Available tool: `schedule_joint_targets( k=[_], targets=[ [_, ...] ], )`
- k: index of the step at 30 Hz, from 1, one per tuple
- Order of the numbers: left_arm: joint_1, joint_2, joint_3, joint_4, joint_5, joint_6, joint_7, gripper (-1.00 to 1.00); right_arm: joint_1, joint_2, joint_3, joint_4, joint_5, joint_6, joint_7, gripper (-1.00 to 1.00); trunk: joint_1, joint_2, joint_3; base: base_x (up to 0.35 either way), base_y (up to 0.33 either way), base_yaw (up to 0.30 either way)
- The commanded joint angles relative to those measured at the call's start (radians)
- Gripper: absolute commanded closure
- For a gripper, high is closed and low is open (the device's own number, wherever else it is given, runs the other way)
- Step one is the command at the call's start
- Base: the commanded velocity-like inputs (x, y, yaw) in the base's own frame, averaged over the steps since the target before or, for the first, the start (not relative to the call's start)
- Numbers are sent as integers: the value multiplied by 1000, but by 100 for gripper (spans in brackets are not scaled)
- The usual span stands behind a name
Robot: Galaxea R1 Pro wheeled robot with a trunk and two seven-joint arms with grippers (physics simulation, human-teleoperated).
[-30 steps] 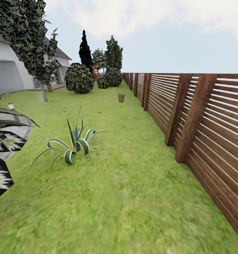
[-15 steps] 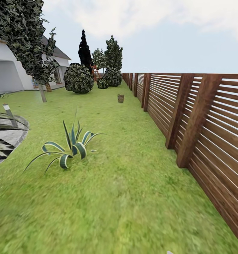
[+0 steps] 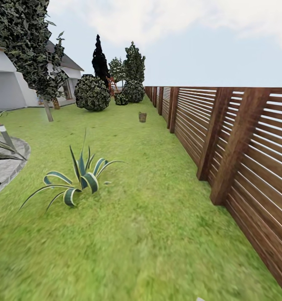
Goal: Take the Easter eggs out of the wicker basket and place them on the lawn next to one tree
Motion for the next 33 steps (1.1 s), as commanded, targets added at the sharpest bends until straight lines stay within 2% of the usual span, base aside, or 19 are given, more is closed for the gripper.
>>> schedule_joint_targets(
  k=[1, 18, 33],
  targets=[
    [-1, 0, -8, 1, -4, -3, 8, -100, -1, 1, 1, 0, -11, -4, -2, -100, 1, -1, -1, 280, -125, 0],
    [-1, 0, -8, 1, -5, -3, 8, -100, -1, 2, 1, 0, -9, -5, -2, -100, 1, -1, -1, 286, -87, 0],
    [-1, 0, -8, 1, -5, -3, 8, -100, -1, 2, 2, 0, -9, -3, -3, -100, 1, -1, -1, 307, -10, 0]
  ],
)
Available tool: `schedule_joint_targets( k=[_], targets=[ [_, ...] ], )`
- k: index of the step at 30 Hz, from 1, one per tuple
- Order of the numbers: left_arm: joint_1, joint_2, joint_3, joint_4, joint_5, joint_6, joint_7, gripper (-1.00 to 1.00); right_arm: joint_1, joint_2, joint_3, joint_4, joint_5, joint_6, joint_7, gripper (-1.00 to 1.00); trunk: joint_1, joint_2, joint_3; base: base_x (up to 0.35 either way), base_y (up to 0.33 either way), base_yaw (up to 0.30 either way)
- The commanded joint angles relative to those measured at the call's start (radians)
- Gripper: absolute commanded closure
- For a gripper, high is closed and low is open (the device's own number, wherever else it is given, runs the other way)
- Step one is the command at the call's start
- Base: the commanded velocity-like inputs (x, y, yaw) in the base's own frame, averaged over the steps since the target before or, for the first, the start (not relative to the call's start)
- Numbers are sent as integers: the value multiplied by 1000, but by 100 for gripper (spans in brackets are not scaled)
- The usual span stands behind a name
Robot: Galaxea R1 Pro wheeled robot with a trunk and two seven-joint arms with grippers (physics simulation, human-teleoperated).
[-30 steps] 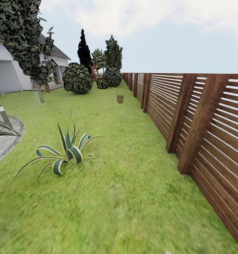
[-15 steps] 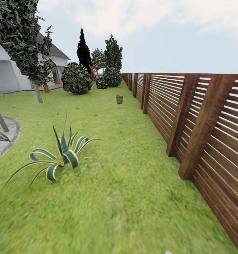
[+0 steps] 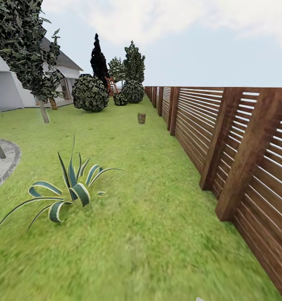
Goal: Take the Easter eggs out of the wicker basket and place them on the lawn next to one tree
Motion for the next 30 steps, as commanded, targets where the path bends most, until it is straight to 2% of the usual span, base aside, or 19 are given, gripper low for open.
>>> schedule_joint_targets(
  k=[1, 16, 30],
  targets=[
    [-1, 0, -8, 1, -4, -3, 8, -100, 0, 0, 1, 0, -10, -4, -2, -100, 1, -1, -1, 308, -56, 0],
    [0, 0, -8, 1, -4, -3, 8, -100, 0, 0, 1, 0, -12, -5, -3, -100, 1, -1, -1, 278, -108, 0],
    [0, 1, -8, 1, -4, -3, 8, -100, 0, 0, 1, 0, -11, -6, -2, -100, 1, -1, -1, 281, -11, 0]
  ],
)
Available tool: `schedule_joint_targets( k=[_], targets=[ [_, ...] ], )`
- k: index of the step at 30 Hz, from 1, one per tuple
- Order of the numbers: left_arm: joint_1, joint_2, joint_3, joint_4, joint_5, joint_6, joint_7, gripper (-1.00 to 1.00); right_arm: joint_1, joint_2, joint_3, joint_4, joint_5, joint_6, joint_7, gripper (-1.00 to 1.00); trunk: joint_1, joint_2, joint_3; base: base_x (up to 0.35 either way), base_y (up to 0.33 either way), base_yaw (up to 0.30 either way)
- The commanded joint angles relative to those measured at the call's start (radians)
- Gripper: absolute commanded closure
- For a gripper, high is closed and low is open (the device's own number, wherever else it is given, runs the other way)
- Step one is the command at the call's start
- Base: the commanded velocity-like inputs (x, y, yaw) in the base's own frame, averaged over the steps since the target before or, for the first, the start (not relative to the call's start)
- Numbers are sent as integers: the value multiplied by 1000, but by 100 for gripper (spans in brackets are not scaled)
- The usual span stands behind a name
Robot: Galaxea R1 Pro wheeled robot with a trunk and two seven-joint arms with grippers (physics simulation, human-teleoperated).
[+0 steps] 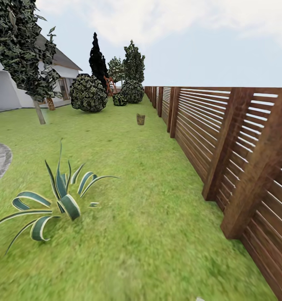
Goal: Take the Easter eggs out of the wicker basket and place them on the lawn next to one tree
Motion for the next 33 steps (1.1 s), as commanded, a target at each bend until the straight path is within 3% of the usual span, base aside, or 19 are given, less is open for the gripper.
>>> schedule_joint_targets(
  k=[1, 33],
  targets=[
    [-1, 0, -8, 1, -4, -2, 8, -100, -1, 0, 1, 0, -10, -5, -2, -100, 1, -1, -1, 283, 0, 0],
    [-1, 0, -8, 1, -4, -2, 8, -100, 0, 0, 1, 0, -12, -4, -1, -100, 1, -1, -1, 283, -13, 0]
  ],
)
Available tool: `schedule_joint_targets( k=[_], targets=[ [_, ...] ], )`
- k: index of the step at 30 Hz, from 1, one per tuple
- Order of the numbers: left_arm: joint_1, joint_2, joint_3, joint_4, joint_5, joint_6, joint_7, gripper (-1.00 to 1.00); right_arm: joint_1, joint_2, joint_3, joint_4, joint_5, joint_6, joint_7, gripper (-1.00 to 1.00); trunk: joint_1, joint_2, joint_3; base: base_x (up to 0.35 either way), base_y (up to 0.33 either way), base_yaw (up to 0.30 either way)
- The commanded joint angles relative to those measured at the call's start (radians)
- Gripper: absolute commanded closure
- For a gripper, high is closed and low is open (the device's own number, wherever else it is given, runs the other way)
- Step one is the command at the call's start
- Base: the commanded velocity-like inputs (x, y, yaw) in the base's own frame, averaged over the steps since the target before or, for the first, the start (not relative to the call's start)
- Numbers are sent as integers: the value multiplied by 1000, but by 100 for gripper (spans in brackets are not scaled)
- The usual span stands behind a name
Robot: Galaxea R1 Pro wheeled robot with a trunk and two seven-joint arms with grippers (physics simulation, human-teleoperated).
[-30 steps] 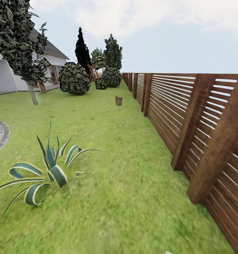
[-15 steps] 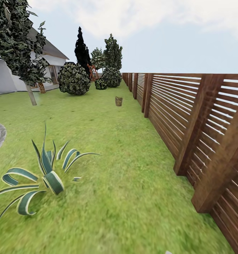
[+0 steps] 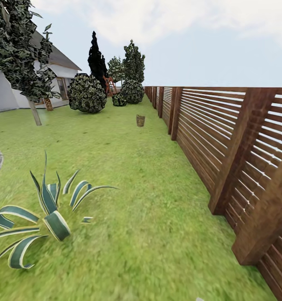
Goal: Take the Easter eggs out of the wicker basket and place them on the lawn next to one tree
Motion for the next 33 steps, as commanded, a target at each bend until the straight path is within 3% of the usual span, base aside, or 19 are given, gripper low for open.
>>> schedule_joint_targets(
  k=[1, 33],
  targets=[
    [-1, 0, -8, 1, -4, -3, 8, -100, -1, 0, 1, 0, -11, -4, -2, -100, 1, -1, -1, 283, -143, 0],
    [-1, 1, -8, 1, -4, -3, 8, -100, -1, 0, 1, 0, -11, -4, -2, -100, 1, -1, -1, 281, -71, 0]
  ],
)
